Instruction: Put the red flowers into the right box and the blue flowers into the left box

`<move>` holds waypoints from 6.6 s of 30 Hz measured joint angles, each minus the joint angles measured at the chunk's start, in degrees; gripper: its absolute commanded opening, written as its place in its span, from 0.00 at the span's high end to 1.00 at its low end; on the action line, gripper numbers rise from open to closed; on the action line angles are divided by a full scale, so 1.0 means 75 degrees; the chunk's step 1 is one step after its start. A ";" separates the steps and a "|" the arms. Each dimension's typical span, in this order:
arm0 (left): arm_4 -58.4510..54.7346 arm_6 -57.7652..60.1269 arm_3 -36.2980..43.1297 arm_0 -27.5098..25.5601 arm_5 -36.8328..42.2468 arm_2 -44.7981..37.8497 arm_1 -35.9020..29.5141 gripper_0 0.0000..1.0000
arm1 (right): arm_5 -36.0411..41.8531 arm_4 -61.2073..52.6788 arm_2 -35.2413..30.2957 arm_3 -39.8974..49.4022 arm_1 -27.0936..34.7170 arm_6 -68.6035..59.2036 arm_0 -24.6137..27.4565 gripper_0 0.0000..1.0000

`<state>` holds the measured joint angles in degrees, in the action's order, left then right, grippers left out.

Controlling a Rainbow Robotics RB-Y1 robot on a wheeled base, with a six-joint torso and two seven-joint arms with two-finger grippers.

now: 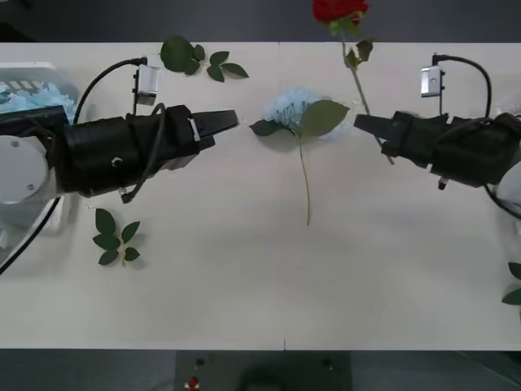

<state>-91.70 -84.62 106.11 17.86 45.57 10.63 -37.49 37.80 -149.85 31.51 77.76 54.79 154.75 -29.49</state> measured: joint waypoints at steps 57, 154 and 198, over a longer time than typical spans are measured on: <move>-0.3185 -0.6940 -0.1259 0.0178 -0.2010 0.1368 -0.1844 0.00 | -0.3503 0.3222 0.2223 -0.5748 0.2160 0.0000 -0.0086 0.11; -0.3664 -0.7427 -0.1669 0.0132 -0.1410 0.1085 -0.1317 0.00 | 0.1411 1.3680 0.3454 -0.2576 -0.3902 -1.3819 -0.4310 0.00; -0.3819 -0.7709 -0.1669 0.0079 -0.1410 0.1085 -0.1308 0.00 | 0.1071 0.9059 0.2227 -0.2718 -0.2363 -1.0080 -0.4797 1.00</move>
<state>-120.34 -142.44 93.59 18.45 34.99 18.77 -47.30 45.82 -81.91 48.22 57.37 37.06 79.15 -65.47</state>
